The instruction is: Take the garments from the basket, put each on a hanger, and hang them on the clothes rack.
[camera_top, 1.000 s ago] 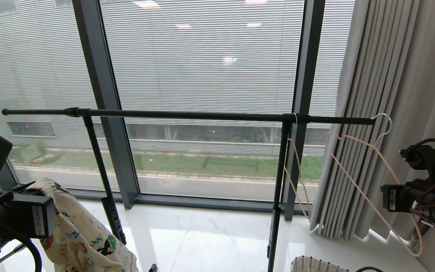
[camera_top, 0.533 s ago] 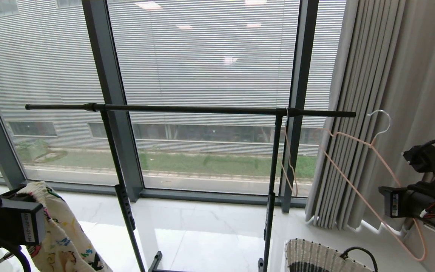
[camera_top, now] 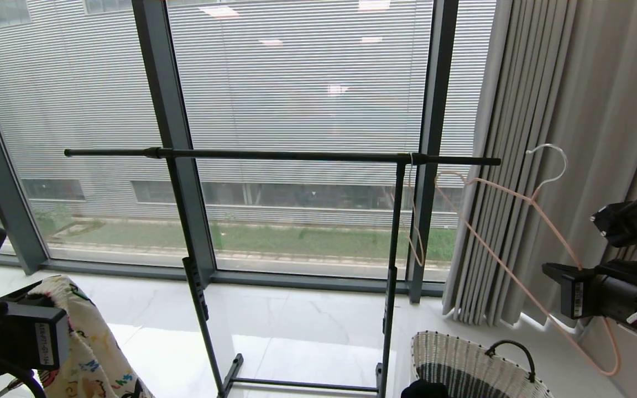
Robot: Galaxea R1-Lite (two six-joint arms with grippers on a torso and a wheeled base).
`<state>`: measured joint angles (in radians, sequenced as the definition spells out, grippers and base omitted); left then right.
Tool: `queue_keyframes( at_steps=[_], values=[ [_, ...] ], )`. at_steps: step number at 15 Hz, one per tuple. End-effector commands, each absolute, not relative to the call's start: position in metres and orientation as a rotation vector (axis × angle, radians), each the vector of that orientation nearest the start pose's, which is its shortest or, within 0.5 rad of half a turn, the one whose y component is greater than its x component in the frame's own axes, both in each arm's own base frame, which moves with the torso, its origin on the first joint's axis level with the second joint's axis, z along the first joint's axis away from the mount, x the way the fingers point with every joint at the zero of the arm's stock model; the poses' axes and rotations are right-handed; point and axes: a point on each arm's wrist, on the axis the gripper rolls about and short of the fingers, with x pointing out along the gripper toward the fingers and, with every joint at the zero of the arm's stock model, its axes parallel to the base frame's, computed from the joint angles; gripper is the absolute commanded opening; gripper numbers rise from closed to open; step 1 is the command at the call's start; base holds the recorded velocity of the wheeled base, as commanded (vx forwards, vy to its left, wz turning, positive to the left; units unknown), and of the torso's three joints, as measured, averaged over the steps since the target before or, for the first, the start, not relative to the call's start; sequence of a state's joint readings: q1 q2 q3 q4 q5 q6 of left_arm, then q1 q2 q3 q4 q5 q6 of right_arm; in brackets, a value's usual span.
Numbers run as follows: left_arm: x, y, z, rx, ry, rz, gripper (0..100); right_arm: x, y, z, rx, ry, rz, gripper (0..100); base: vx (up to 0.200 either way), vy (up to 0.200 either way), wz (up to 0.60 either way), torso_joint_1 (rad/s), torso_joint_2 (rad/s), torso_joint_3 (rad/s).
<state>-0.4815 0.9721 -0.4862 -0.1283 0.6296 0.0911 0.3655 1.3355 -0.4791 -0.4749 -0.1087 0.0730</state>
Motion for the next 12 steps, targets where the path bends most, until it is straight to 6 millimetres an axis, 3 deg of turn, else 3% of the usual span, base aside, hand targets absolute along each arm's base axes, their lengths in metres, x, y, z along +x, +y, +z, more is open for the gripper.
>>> queue_keyframes(
  at_steps=[1, 2, 6, 9, 12],
  values=[
    [0.109, -0.042, 0.198, 0.275, 0.308, 0.132, 0, 0.175, 0.077, 0.179, -0.018, 0.345, 0.338, 0, 0.000, 0.000, 0.00, 0.000, 0.00, 0.000],
    [0.112, -0.044, 0.198, 0.266, 0.299, 0.133, 0, 0.172, 0.079, 0.181, -0.024, 0.335, 0.383, 0, 0.000, 0.000, 0.00, 0.000, 0.00, 0.000],
    [0.171, -0.073, 0.209, 0.191, 0.215, 0.151, 0, 0.156, 0.100, 0.180, -0.067, 0.335, 0.639, 0, 0.000, 0.000, 0.00, 0.000, 0.00, 0.000],
    [0.231, -0.103, 0.215, 0.078, 0.201, 0.198, 0, 0.142, 0.121, 0.157, -0.129, 0.425, 0.779, 0, 0.000, 0.000, 0.00, 0.000, 0.00, 0.000],
    [0.259, -0.118, 0.210, 0.084, 0.217, 0.216, 0, 0.127, 0.134, 0.152, -0.157, 0.443, 0.882, 0, 0.000, 0.000, 0.00, 0.000, 0.00, 0.000]
  ],
)
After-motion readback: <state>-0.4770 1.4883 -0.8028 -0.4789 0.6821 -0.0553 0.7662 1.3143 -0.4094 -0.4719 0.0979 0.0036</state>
